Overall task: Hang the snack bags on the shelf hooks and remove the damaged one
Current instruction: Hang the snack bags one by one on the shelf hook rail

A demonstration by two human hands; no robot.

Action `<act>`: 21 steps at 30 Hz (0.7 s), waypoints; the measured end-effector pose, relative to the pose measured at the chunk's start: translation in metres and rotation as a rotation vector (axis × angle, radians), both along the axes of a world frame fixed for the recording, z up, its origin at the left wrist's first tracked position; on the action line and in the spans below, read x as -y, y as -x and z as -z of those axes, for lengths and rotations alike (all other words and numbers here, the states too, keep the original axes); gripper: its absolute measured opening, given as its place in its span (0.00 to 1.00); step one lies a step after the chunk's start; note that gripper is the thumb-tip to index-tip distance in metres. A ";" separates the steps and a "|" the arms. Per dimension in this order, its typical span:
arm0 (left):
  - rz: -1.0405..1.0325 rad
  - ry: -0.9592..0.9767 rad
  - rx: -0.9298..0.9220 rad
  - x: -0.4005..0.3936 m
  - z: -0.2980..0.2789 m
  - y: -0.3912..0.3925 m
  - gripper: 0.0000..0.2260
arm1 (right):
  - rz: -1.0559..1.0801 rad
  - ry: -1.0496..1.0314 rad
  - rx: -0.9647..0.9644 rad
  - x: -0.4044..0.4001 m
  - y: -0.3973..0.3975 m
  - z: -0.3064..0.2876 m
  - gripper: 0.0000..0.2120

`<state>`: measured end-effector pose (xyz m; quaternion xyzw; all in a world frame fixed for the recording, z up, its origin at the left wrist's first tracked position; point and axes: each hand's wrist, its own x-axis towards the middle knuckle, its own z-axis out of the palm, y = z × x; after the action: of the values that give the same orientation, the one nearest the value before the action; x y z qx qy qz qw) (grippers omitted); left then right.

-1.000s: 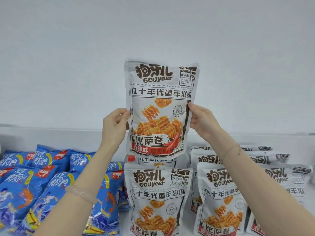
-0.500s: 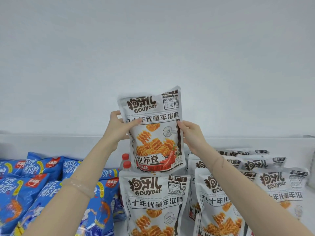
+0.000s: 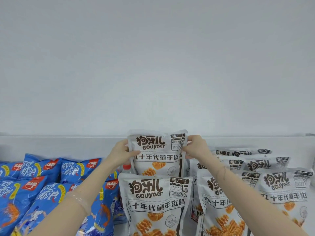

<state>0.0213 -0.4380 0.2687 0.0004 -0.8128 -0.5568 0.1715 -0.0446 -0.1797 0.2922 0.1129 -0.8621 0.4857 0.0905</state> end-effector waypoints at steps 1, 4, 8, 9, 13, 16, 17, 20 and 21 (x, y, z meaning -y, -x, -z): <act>0.005 0.005 0.023 0.003 0.005 0.001 0.18 | 0.008 -0.052 0.000 0.001 0.002 0.001 0.06; 0.012 -0.001 0.084 0.008 0.020 0.002 0.16 | 0.018 -0.228 -0.021 0.003 0.010 0.005 0.05; 0.001 0.014 0.108 0.014 0.040 0.008 0.12 | -0.007 -0.431 0.018 0.005 0.007 0.007 0.11; 0.008 0.023 0.115 0.016 0.044 0.009 0.11 | -0.023 -0.454 0.043 0.004 0.006 0.007 0.15; 0.027 0.073 0.162 0.017 0.057 0.009 0.08 | -0.089 -0.408 0.151 -0.001 0.008 0.016 0.15; -0.004 0.107 0.191 0.021 0.068 0.011 0.09 | -0.142 -0.421 0.206 -0.005 0.008 0.020 0.05; -0.012 0.099 0.200 0.022 0.070 0.010 0.09 | -0.162 -0.409 0.231 -0.007 0.009 0.020 0.08; -0.003 0.169 0.193 0.024 0.074 0.010 0.10 | -0.195 -0.396 0.199 -0.008 0.010 0.020 0.05; -0.002 0.174 0.194 0.022 0.071 0.008 0.08 | -0.208 -0.400 0.180 -0.009 0.011 0.019 0.04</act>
<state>0.0135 -0.4601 0.1972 0.0401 -0.8708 -0.4812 0.0923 -0.0556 -0.1710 0.2729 0.1729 -0.9295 0.3200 -0.0613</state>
